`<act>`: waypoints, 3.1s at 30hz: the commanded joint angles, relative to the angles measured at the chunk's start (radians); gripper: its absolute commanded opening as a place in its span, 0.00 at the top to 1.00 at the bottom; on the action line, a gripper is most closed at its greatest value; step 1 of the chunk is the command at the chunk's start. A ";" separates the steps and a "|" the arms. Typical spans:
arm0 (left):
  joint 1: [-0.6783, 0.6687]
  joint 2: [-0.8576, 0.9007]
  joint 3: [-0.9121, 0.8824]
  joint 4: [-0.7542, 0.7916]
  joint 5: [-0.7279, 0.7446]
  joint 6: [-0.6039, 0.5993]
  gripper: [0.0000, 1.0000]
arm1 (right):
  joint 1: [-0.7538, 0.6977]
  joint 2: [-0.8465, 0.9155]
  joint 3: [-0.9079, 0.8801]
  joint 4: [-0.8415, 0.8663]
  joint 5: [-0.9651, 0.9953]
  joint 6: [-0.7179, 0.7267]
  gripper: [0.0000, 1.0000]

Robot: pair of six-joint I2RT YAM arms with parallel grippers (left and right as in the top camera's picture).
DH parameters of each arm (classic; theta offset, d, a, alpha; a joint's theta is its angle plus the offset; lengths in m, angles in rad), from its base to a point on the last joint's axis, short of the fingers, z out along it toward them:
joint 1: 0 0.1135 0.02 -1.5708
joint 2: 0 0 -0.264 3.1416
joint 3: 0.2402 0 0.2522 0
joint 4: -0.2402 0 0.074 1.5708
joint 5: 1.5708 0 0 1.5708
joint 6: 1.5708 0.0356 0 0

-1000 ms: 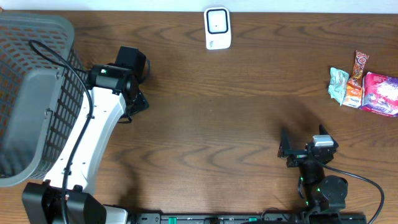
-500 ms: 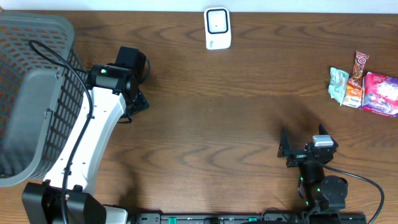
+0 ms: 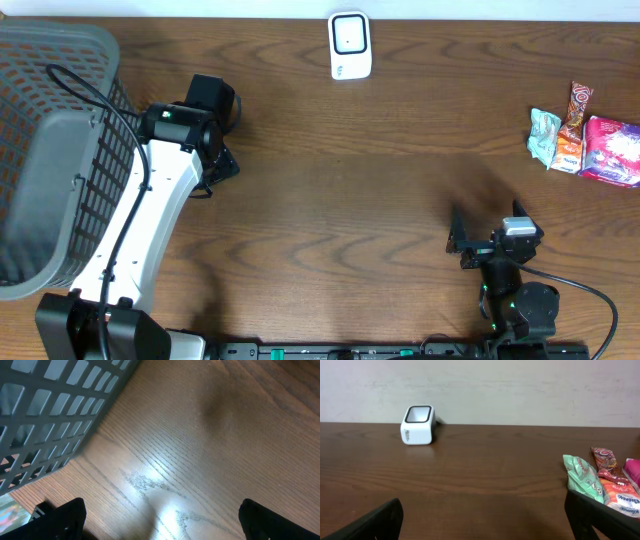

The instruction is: Scan the item barcode

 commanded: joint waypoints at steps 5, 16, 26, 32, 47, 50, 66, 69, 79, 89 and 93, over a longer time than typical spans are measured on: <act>0.002 -0.002 0.001 -0.003 -0.005 -0.013 0.02 | -0.002 -0.006 -0.001 -0.004 -0.005 -0.008 0.01; 0.002 -0.002 0.001 -0.003 -0.008 -0.013 0.02 | -0.002 -0.006 -0.001 -0.004 -0.005 -0.008 0.01; 0.002 0.000 0.001 -0.003 -0.008 -0.013 0.02 | -0.002 -0.006 -0.001 -0.004 -0.005 -0.008 0.01; 0.002 -0.045 0.001 -0.010 -0.008 -0.009 0.02 | -0.002 -0.006 -0.001 -0.004 -0.005 -0.008 0.01; 0.002 -0.210 -0.151 0.117 -0.018 0.027 0.02 | -0.002 -0.006 -0.001 -0.004 -0.005 -0.008 0.01; 0.002 -0.261 -0.244 0.253 0.035 0.141 0.02 | -0.002 -0.006 -0.001 -0.004 -0.005 -0.008 0.01; 0.003 -0.698 -0.734 0.725 0.259 0.494 0.02 | -0.002 -0.006 -0.001 -0.004 -0.005 -0.008 0.01; 0.003 -0.803 -0.807 0.742 0.259 0.508 0.02 | -0.002 -0.006 -0.001 -0.004 -0.005 -0.008 0.01; 0.002 -1.142 -0.926 0.732 0.259 0.508 0.02 | -0.002 -0.006 -0.001 -0.004 -0.005 -0.008 0.01; 0.003 -1.345 -1.013 0.742 0.259 0.525 0.02 | -0.002 -0.006 -0.001 -0.004 -0.005 -0.008 0.01; 0.020 -1.400 -1.052 0.763 0.260 0.534 0.02 | -0.002 -0.006 -0.001 -0.004 -0.005 -0.008 0.01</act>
